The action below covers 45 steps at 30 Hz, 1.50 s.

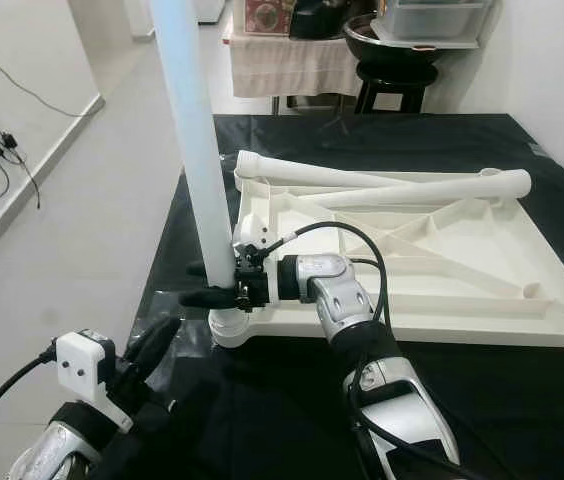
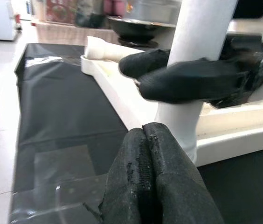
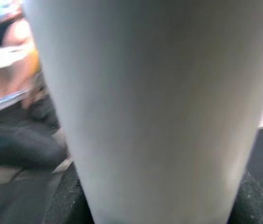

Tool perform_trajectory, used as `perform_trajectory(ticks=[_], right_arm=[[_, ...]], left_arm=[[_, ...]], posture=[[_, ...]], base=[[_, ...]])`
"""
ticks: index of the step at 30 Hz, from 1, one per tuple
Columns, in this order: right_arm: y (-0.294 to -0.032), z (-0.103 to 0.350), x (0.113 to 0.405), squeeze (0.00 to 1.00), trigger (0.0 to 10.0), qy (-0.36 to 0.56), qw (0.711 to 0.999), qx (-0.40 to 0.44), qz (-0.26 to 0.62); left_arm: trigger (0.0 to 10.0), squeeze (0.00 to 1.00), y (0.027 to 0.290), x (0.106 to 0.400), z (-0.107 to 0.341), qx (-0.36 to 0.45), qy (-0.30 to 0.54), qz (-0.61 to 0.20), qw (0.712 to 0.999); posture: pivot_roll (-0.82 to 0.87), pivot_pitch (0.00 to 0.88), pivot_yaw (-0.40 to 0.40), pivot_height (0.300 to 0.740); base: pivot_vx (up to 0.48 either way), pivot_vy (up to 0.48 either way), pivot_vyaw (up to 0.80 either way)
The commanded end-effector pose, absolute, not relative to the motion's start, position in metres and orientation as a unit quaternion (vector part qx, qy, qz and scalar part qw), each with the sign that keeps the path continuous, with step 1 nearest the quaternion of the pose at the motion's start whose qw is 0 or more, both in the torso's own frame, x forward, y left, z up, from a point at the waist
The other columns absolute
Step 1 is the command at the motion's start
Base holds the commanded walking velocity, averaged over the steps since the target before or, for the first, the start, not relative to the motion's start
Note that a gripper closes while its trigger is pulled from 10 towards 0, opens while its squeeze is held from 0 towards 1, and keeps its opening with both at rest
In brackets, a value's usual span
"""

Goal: Building children table

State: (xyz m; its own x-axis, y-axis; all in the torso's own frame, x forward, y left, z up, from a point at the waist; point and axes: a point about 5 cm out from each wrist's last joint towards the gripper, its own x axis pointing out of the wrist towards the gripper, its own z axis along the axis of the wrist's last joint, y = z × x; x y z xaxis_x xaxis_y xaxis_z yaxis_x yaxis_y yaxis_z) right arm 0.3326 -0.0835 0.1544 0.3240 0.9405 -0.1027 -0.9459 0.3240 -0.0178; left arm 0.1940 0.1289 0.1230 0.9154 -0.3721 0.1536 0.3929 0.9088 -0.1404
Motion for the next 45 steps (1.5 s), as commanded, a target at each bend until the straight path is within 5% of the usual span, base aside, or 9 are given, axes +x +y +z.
perform_trajectory(ticks=[1, 14, 17, 19, 20, 32, 33, 41, 45], right_arm=[[-0.095, 0.139, 0.342, 0.00, 0.0, 0.060, 0.928, -0.057, 0.363], [-0.103, 0.112, 0.314, 0.00, 0.0, 0.117, 0.952, -0.047, 0.279], [-0.099, 0.116, 0.310, 0.00, 10.0, 0.115, 0.953, -0.072, 0.270], [-0.095, 0.119, 0.308, 0.00, 10.0, 0.113, 0.952, -0.067, 0.275], [-0.091, 0.122, 0.308, 1.00, 10.0, 0.105, 0.943, -0.065, 0.308], [-0.092, 0.151, 0.335, 0.89, 10.0, 0.057, 0.838, -0.055, 0.541], [-0.095, 0.151, 0.339, 0.00, 10.0, 0.069, 0.825, -0.079, 0.555], [-0.099, 0.155, 0.346, 0.00, 10.0, 0.089, 0.785, -0.064, 0.610], [-0.098, 0.158, 0.350, 0.00, 0.0, 0.091, 0.768, -0.054, 0.631]], left_arm=[[10.0, 0.00, 0.130, 0.192, 0.122, -0.084, -0.057, -0.195, 0.975], [10.0, 0.00, 0.134, 0.196, 0.121, -0.082, -0.056, -0.193, 0.976], [10.0, 0.00, 0.135, 0.196, 0.121, -0.082, -0.055, -0.194, 0.976], [10.0, 0.00, 0.135, 0.196, 0.121, -0.082, -0.055, -0.194, 0.976], [10.0, 0.00, 0.135, 0.196, 0.121, -0.083, -0.055, -0.195, 0.976], [10.0, 0.00, 0.133, 0.197, 0.121, -0.083, -0.056, -0.195, 0.976], [10.0, 0.00, 0.133, 0.197, 0.121, -0.083, -0.056, -0.195, 0.976], [10.0, 0.00, 0.133, 0.197, 0.121, -0.084, -0.055, -0.195, 0.976], [10.0, 0.00, 0.132, 0.197, 0.120, -0.084, -0.055, -0.195, 0.976]], posture=[[0.00, 0.064, -0.002, 0.740], [-0.02, 0.053, 0.024, 0.740], [-0.03, 0.053, 0.027, 0.740], [-0.03, 0.053, 0.027, 0.740], [-0.02, 0.050, 0.028, 0.740], [0.00, 0.043, 0.023, 0.740], [0.00, 0.043, 0.023, 0.740], [0.00, 0.041, 0.022, 0.740], [0.01, 0.039, 0.021, 0.740]], base=[[0.000, 0.000, 0.00], [0.000, 0.000, 0.00], [0.000, 0.000, 0.00], [0.000, 0.000, 0.00], [0.000, 0.000, 0.00], [0.000, 0.000, 0.00], [0.000, 0.000, 0.00], [0.000, 0.000, 0.00], [0.000, 0.000, 0.00]])
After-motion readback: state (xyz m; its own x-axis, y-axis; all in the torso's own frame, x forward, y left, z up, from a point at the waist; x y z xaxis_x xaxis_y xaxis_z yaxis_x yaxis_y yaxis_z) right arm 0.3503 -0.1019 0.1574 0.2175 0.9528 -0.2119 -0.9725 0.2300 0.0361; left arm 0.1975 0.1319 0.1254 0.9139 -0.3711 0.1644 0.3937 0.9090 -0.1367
